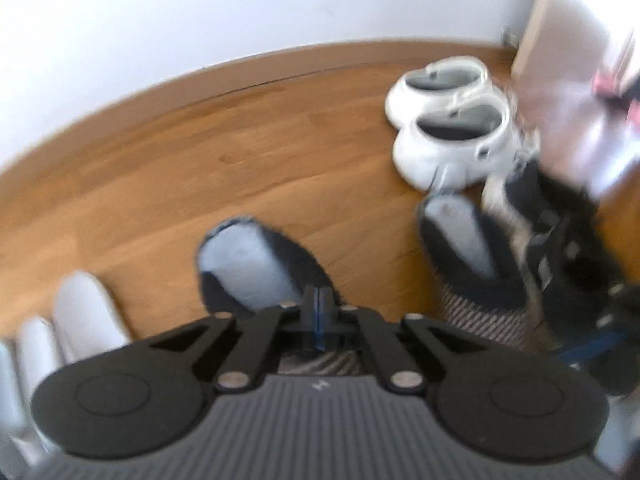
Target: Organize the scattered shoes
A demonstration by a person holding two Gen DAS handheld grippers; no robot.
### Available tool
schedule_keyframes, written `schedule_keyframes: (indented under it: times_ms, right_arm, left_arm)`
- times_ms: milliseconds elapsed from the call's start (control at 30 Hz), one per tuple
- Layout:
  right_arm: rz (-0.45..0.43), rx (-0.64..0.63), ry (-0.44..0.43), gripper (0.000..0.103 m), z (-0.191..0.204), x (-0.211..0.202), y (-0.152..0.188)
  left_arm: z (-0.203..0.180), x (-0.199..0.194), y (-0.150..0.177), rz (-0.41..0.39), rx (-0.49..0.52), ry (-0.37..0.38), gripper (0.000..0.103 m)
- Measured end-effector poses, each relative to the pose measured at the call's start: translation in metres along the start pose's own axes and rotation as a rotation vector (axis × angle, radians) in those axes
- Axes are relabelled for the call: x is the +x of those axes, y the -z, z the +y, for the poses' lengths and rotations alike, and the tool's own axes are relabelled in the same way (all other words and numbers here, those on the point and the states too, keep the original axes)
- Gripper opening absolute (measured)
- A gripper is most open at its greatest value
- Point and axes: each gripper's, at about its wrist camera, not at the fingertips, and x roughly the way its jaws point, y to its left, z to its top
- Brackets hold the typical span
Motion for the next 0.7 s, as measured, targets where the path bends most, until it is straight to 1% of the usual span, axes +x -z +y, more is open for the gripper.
schedule_keyframes:
  times_ms: [67,100,133,200,267,333,400,467,500,533,567,600,667,700]
  right_arm:
    - [-0.029,-0.086,0.019,0.102,0.011,0.006,-0.011]
    - [-0.042,-0.114,0.028,0.102,0.015,0.011,-0.018]
    - [-0.053,-0.135,0.034,0.102,0.018,0.016,-0.024]
    - [-0.082,-0.150,0.062,0.102,0.021,0.029,-0.038]
    - [-0.094,-0.127,0.084,0.102,0.018,0.048,-0.055]
    - [-0.093,-0.099,0.108,0.102,0.014,0.071,-0.071]
    - [-0.072,-0.136,0.130,0.102,0.013,0.089,-0.079]
    - [-0.034,-0.191,0.160,0.102,0.013,0.109,-0.086]
    - [-0.018,-0.220,0.171,0.095,0.013,0.117,-0.088]
    - [-0.006,-0.248,0.179,0.083,0.013,0.124,-0.089]
    - [0.006,-0.276,0.187,0.070,0.013,0.131,-0.091]
    - [0.009,-0.284,0.190,0.059,0.013,0.133,-0.091]
    - [-0.011,-0.324,0.219,0.050,0.020,0.136,-0.096]
    - [-0.014,-0.330,0.225,0.048,0.023,0.138,-0.101]
  left_arm:
    - [0.017,-0.013,-0.005,-0.026,-0.040,0.032,0.020]
    - [0.025,-0.021,-0.006,-0.034,-0.050,0.039,0.033]
    - [0.035,-0.030,-0.007,-0.040,-0.054,0.043,0.040]
    - [0.060,-0.055,-0.004,-0.047,-0.051,0.049,0.040]
    - [0.078,-0.069,0.005,-0.041,-0.051,0.046,0.042]
    - [0.102,-0.089,0.025,-0.024,-0.065,0.031,0.050]
    - [0.125,-0.106,0.046,0.000,-0.086,0.016,0.051]
    - [0.139,-0.110,0.061,0.032,-0.130,0.011,0.051]
    - [0.147,-0.111,0.070,0.052,-0.166,0.012,0.051]
    - [0.152,-0.111,0.076,0.065,-0.190,0.015,0.051]
    - [0.155,-0.111,0.080,0.071,-0.205,0.016,0.051]
    - [0.157,-0.111,0.083,0.074,-0.216,0.017,0.051]
    - [0.160,-0.113,0.086,0.078,-0.227,0.027,0.051]
    - [0.160,-0.115,0.087,0.073,-0.226,0.035,0.051]
